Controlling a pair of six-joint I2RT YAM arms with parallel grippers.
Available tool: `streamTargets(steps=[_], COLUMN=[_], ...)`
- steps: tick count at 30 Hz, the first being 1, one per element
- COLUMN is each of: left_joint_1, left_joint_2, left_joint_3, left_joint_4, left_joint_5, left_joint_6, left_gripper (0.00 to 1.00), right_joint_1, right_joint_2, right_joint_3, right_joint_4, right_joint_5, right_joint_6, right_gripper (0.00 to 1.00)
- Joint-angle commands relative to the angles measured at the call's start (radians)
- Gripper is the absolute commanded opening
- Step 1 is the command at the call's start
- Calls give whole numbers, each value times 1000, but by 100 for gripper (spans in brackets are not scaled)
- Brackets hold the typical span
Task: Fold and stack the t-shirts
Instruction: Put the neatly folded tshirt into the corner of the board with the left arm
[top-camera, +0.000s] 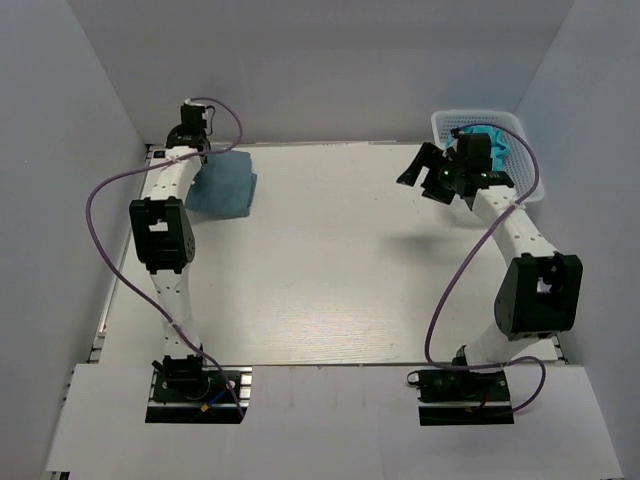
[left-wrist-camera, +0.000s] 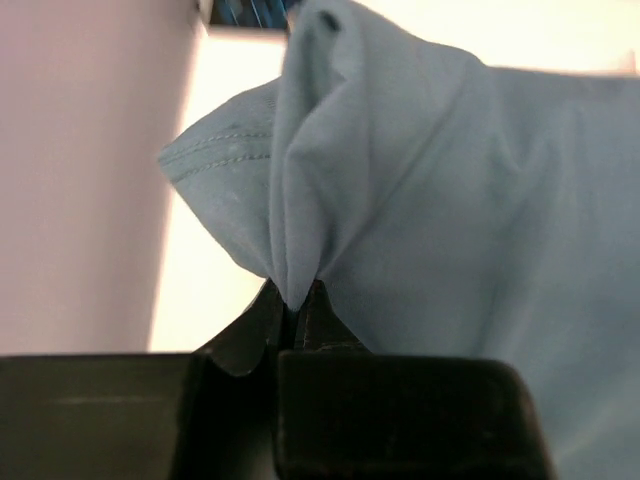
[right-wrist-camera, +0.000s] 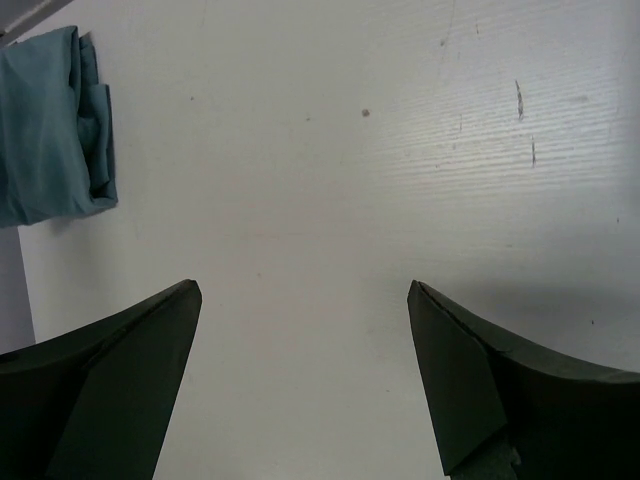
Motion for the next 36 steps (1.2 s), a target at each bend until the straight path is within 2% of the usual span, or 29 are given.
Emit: streamTargets(steps=[1, 6, 13, 23, 24, 25, 26, 33, 35, 36], left_joint_1=[35, 91, 149, 193, 193, 193, 193, 170, 170, 160], left_joint_2=[61, 201, 229, 219, 219, 207, 207, 86, 45, 20], left_joint_3=[149, 316, 337, 327, 327, 337, 337, 337, 364, 364], left_joint_4=[69, 69, 128, 178, 165, 164, 164, 102, 31, 2], left_joint_5=[27, 45, 84, 134, 151, 162, 162, 138, 191, 269], left_joint_6=[100, 134, 143, 163, 163, 151, 151, 96, 44, -44], left_gripper=[0, 0, 0, 0, 5, 64, 99, 100, 100, 100], right_joint_1=[-5, -5, -2, 1, -1, -1, -2, -1, 1, 1], right_joint_2=[43, 113, 175, 178, 178, 176, 172, 106, 60, 46], right_joint_3=[89, 164, 210, 184, 185, 184, 189, 153, 117, 103], right_joint_4=[-19, -35, -38, -22, -22, -26, -30, -18, -3, 4], right_joint_5=[-23, -48, -79, -103, -103, -102, -100, -106, -106, -103], right_joint_6=[-4, -3, 23, 28, 27, 25, 24, 13, 5, 7], right_gripper=[90, 90, 90, 90, 90, 90, 90, 90, 90, 90])
